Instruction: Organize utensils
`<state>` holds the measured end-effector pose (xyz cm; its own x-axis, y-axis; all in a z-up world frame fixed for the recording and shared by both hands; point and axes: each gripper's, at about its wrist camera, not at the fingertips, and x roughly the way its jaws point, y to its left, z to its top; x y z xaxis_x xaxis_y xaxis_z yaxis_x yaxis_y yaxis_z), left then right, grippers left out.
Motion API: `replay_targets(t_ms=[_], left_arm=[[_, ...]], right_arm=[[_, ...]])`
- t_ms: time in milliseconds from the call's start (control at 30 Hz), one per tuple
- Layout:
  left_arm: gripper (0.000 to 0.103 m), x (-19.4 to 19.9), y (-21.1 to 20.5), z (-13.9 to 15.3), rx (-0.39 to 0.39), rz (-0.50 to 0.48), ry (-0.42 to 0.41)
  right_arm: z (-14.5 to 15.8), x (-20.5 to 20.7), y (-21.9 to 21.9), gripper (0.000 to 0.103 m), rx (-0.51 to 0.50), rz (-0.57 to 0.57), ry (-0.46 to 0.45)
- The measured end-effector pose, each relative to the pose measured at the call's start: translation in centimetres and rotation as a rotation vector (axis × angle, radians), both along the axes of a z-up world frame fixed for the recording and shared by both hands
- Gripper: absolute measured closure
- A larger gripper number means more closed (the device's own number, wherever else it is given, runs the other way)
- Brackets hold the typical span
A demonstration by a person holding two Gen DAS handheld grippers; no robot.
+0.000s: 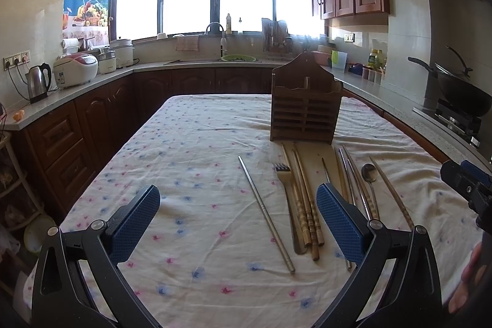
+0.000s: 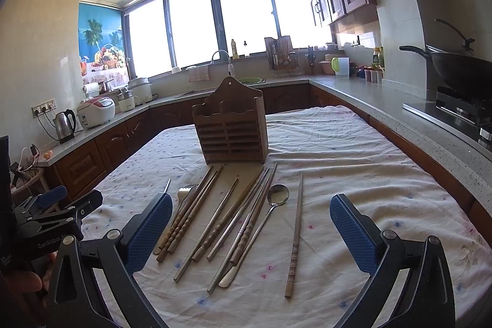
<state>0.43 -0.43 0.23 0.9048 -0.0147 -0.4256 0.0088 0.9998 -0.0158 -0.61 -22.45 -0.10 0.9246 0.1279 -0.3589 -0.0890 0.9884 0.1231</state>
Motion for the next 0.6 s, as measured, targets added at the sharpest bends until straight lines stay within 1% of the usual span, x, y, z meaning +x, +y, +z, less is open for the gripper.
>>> replay_targets(t_ms=[233, 367, 433, 600], left_arm=[[0.0, 1.4, 0.4, -0.4, -0.015, 0.005, 0.067], [0.0, 2.7, 1.0, -0.6, -0.05, 0.008, 0.118], [0.0, 3.6, 1.3, -0.6, -0.07, -0.002, 0.143], [0.001, 6.2, 0.9, -0.6, -0.077, -0.045, 0.197]], right_arm=[[-0.1, 0.6, -0.2, 0.0, 0.017, 0.009, 0.022], [-0.1, 1.3, -0.5, 0.0, 0.027, 0.014, 0.046], [-0.2, 1.8, -0.6, 0.0, 0.037, 0.014, 0.063], [-0.5, 3.7, -1.2, 0.001, 0.078, 0.023, 0.126]])
